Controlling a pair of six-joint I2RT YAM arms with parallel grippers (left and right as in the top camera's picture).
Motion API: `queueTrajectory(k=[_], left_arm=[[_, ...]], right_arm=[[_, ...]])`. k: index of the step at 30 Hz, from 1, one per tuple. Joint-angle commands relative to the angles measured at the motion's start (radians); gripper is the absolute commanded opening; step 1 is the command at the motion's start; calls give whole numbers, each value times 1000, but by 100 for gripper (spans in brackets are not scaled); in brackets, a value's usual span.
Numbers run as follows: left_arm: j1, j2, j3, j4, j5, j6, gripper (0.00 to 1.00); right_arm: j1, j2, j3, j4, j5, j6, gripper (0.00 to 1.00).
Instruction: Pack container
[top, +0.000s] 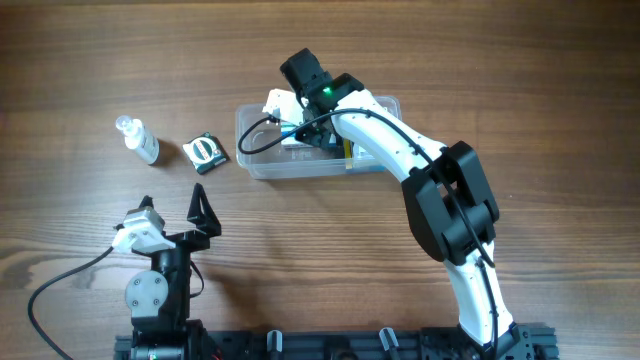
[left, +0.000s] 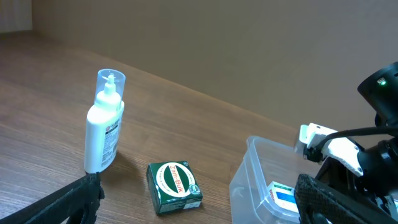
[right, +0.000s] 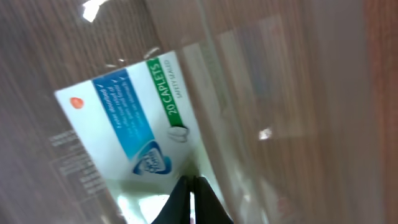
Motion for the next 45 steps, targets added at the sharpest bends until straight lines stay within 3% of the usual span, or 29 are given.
queueTrajectory(k=[1,6,18,27,28,30,33,35,45], left_arm=[[-5,-7,-3,-1,-6,17,100],[-5,-7,-3,-1,-6,17,100],[-5,-7,-3,-1,-6,17,100],[-5,-7,-3,-1,-6,17,100],[-5,-7,-3,-1,-6,17,100],[-5,-7,-3,-1,-6,17,100],[-5,-7,-3,-1,-6,17,100],[-5,-7,-3,-1,-6,17,100],[-5,-7,-3,-1,-6,17,100]], right_arm=[[2,24,-7,5,48,-32,4],[12,-7,-7,-11,48,-21,4],[103,-269,-7,-84,49,85,4],[21,-558,-7,-68,290,473,5],[-15,-587,-7,-70,324,539,9],[-80,-620,-7,-77,343,636,29],[-217,-646,-7,-120,338,748,79],[-289,-645,-7,-155,336,796,100],[-575,-600,-132,-183,239,816,100]])
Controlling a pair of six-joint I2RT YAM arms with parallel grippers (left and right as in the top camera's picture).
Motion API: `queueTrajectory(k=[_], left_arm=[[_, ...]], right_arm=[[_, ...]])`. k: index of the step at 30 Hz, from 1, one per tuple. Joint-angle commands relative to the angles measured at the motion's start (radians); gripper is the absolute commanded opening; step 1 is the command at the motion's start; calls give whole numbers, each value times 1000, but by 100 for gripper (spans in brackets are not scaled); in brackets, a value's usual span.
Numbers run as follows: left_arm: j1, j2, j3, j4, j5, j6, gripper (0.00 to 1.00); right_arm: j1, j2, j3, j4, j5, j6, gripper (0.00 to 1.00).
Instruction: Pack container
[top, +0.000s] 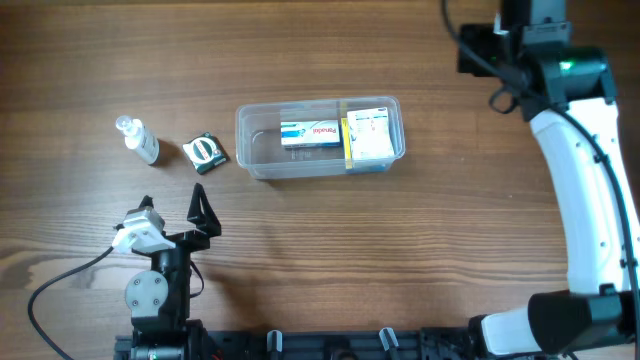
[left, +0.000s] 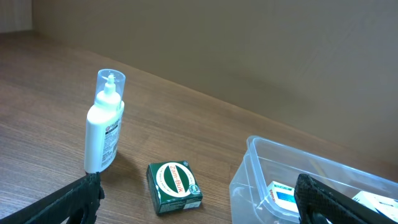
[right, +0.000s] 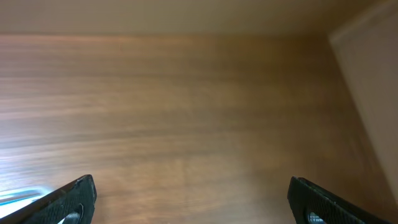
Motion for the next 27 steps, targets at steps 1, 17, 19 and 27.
queueTrajectory(k=[1,17,19,27], left_arm=[[-5,-7,-3,-1,-6,17,100],[-5,-7,-2,56,83,14,100],[-5,-7,17,53,127,14,100],[-5,218,362,-237,65,31,100]], right_arm=[[-71,43,-55,10,-88,35,100],[-103,90,-61,11,-157,35,100],[-103,90,-61,11,-157,35,100],[-103,90,-61,11,-157,35,100]])
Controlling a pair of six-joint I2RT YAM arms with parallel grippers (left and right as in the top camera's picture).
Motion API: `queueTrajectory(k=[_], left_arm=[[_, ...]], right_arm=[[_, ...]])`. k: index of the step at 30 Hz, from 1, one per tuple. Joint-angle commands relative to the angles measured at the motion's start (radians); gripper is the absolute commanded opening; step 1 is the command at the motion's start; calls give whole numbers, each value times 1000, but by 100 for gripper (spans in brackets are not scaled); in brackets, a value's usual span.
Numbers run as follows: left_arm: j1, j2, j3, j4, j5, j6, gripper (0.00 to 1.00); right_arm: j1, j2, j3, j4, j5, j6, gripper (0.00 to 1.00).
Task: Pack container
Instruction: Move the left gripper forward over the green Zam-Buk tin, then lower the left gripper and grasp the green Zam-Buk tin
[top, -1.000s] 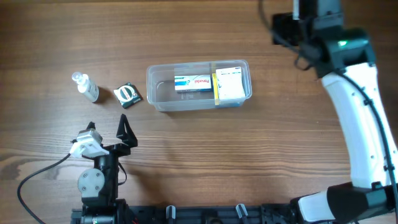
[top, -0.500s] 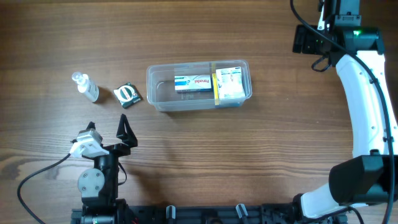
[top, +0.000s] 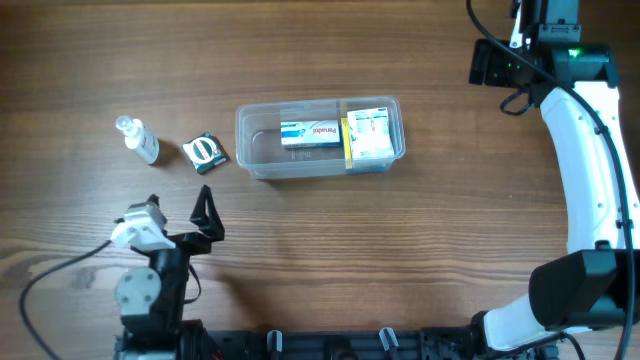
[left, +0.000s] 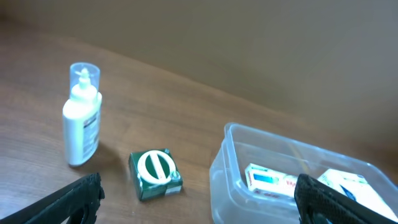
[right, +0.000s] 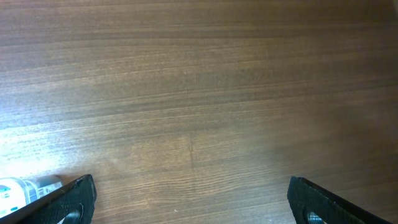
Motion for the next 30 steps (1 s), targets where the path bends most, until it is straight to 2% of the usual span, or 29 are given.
queueTrajectory(k=[1,5,11,15,19,25,30], left_arm=[[-5,185,234,-87,-23,40,100],[-5,461,471,-250,-23,54,100],[-5,901,743,-499,-22,167,100],[-3,1124,771,-518,-26,261,100],[-3,1298,771,-492,16,261,100],[-3,1362,771,-451,31,343,100],[-3,1363,771,-445,31,342,100]], right_arm=[[0,10,-6,3,-13,17,100],[0,10,-6,3,-13,17,100],[0,10,-6,3,-13,17,100],[0,10,-6,3,-13,17,100],[0,10,-6,3,-13,17,100],[0,10,-6,3,-13,17,100],[0,10,-6,3,-13,17,100]])
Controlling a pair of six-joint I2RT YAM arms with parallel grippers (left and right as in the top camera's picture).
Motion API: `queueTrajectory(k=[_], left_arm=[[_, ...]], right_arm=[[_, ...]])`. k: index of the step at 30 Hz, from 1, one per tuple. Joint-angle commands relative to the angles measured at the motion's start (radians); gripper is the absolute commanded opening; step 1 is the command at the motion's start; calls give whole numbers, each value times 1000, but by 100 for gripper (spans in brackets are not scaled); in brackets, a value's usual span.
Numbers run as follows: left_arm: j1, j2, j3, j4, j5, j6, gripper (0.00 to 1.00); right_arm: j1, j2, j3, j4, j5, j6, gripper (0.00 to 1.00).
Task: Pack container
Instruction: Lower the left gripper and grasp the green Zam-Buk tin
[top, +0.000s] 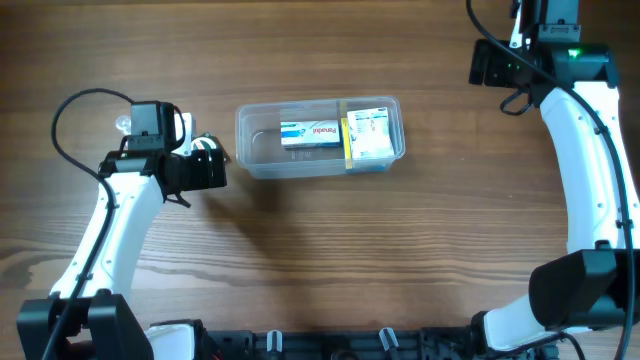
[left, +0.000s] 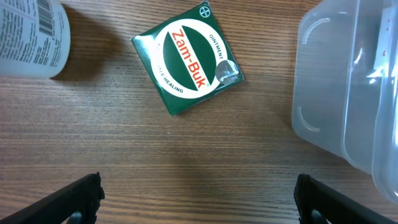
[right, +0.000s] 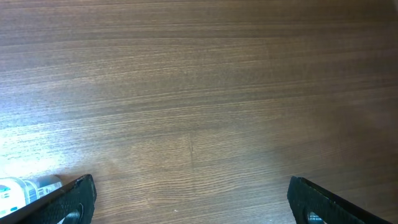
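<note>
The clear plastic container (top: 320, 160) sits mid-table with a blue-and-white caplet box (top: 312, 130) and a white-and-yellow box (top: 368, 133) inside. A green Zam-Buk box (left: 188, 65) lies flat just left of the container's wall (left: 348, 93); beside it stands a white bottle (left: 28, 34). My left gripper (left: 199, 202) hangs open above the wood just in front of the green box, with nothing between its fingers. Far off at the back right, my right gripper (right: 193, 199) is open over bare wood.
In the overhead view my left arm (top: 120, 215) reaches in from the front left, its wrist covering most of the green box and bottle. My right arm (top: 590, 150) runs along the table's right side. Dark wooden tabletop (top: 330, 260) all round.
My left arm has moved from the front of the table out to the green box and now looks straight down on it, gripper still open. The right arm has not moved.
My right gripper was down inside the container, shut by the blue-and-white box. Then it was open at the back right, the box lying in the container. My left arm stayed at the table's front, tilted slightly, and now hangs over the green box.
</note>
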Motion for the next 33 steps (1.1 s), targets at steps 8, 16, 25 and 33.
queueTrajectory(k=[8,16,25,33], left_arm=[[-3,6,10,34,124,23,100],[-3,10,10,91,50,-281,100],[-3,17,10,140,-23,-537,100],[-3,117,10,166,-76,-516,100]], right_arm=[[0,9,-5,3,-13,17,100],[0,9,-5,3,-13,17,100],[0,9,-5,3,-13,17,100],[0,9,-5,3,-13,17,100]])
